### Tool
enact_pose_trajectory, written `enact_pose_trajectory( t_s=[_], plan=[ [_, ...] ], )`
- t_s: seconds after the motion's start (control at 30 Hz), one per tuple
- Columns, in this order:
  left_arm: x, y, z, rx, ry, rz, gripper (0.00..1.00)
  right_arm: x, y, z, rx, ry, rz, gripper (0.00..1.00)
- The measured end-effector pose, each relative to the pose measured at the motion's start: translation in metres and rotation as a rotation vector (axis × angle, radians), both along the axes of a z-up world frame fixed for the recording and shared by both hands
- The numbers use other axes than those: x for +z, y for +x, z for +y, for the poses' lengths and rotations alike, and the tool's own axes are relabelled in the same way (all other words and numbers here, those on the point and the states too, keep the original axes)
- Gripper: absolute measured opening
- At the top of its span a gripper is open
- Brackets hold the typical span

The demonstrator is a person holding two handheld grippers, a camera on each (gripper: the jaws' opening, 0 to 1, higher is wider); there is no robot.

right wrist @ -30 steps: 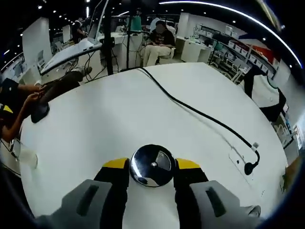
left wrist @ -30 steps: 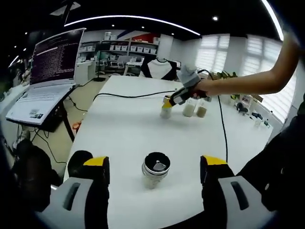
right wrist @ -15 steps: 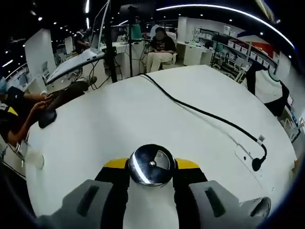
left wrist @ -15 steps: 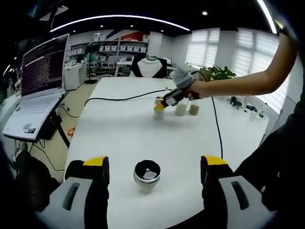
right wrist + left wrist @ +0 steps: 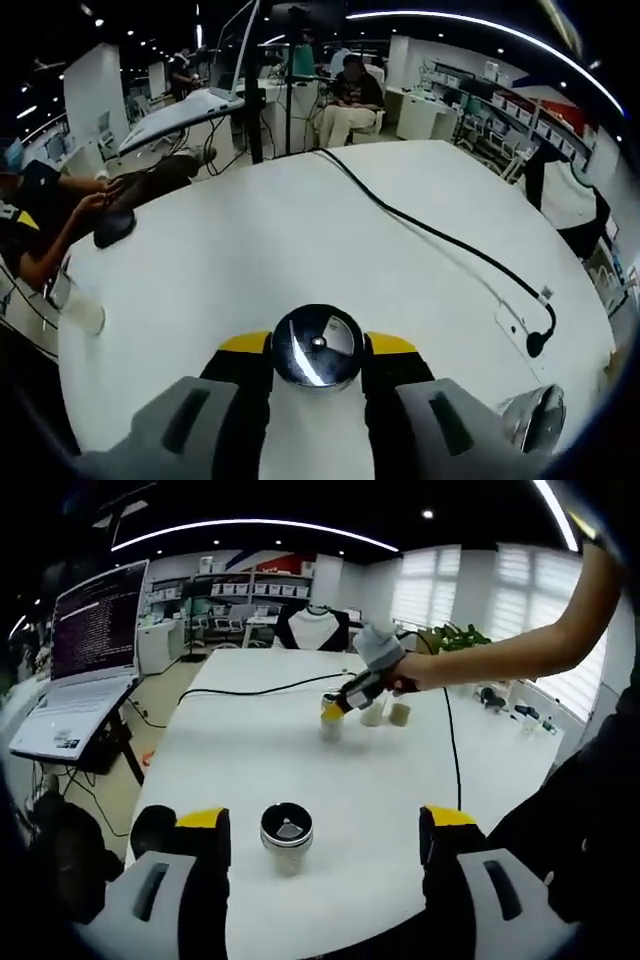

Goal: Rotate the seasoning bottle until the label or dispensing opening points toward the visible target arrow and the bottle remains upright within the marked orientation range

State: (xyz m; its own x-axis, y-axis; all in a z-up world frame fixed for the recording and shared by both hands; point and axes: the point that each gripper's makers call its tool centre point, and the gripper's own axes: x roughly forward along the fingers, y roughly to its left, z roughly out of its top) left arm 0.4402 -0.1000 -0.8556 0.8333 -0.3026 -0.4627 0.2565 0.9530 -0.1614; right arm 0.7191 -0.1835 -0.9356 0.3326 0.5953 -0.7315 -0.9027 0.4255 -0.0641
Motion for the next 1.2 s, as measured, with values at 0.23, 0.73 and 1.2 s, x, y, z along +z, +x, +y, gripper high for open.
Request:
enact_pose_trajectory(
  t_s=[0.23, 0.73, 1.2],
  plan=[
    [-0.006, -0.013, -0.004, -0.053, 0.024, 0.012, 0.83, 0.009, -0.042, 0.002, 0.007, 0.042, 0.005, 0.31],
    [-0.015, -0.018, -0.019, -0.15, 0.02, 0.006, 0.83, 0.012, -0.121, 0.007, 0.043, 0.088, 0.047, 0.3],
    [-0.023, -0.03, -0.034, -0.203, -0.025, -0.009, 0.83, 0.021, -0.194, 0.003, 0.088, 0.071, 0.051, 0.29]
  ],
)
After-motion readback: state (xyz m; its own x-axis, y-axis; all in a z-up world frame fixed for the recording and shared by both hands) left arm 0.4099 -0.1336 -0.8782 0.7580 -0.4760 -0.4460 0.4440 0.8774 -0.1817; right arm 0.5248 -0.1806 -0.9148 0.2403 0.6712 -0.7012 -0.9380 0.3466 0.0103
